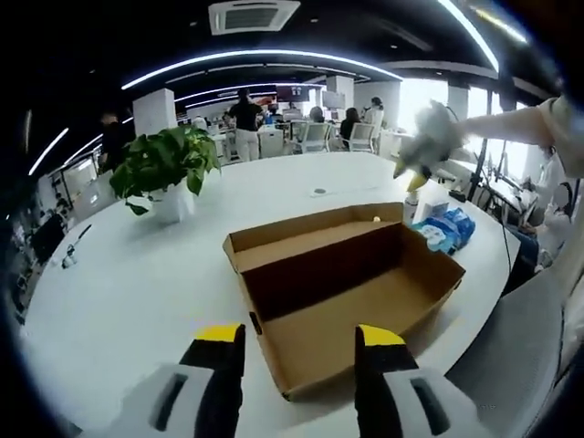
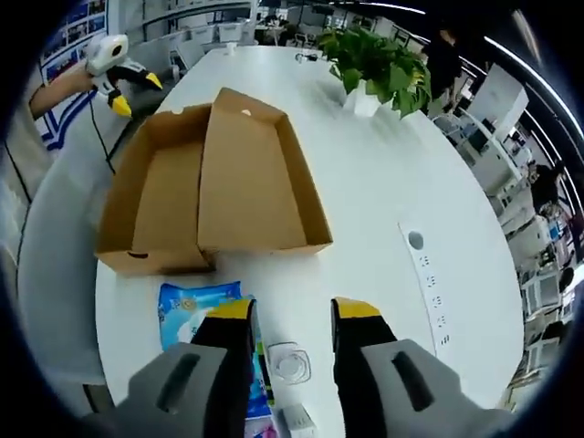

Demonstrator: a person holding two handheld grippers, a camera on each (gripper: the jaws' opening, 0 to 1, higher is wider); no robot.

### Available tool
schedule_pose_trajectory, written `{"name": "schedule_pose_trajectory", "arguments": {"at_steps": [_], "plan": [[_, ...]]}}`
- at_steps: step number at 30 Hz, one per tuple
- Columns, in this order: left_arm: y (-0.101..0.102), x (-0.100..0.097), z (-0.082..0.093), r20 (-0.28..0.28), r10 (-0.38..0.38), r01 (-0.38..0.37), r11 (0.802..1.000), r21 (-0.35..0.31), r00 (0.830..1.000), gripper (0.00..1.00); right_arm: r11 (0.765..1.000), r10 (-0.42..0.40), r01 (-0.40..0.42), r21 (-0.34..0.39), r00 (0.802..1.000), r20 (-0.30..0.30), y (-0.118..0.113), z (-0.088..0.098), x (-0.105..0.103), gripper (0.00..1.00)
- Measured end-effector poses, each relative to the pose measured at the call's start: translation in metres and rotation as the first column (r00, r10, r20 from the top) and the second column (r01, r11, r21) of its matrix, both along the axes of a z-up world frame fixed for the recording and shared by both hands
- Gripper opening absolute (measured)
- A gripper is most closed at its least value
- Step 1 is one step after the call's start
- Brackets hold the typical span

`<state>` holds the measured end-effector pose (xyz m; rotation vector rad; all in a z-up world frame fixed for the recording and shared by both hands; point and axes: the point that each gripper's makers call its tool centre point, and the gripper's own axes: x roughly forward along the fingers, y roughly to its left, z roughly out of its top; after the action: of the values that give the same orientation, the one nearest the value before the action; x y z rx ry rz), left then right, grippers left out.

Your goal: Operate the shoe box by opening the lid, removing the specified soft item, and placing it in the target area until the item is outside and the box remains undamaged.

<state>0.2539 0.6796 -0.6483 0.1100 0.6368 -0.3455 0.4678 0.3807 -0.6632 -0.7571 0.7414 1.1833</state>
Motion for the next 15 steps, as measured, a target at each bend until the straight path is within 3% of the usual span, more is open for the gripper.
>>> {"name": "schedule_pose_trajectory", "arguments": {"at_steps": [4, 15], "plan": [[0.005, -0.003, -0.008, -0.026, 0.033, -0.033, 0.999, -0.010, 0.999, 0.38, 0.998, -0.046, 0.046, 0.044, 0.999, -0.016, 0.013, 0.004, 0.005, 0.31], [0.017, -0.011, -0.032, -0.100, 0.096, -0.096, 0.995, -0.002, 0.990, 0.27, 0.991, -0.129, 0.130, 0.039, 0.991, -0.039, 0.030, -0.010, 0.013, 0.30]]}}
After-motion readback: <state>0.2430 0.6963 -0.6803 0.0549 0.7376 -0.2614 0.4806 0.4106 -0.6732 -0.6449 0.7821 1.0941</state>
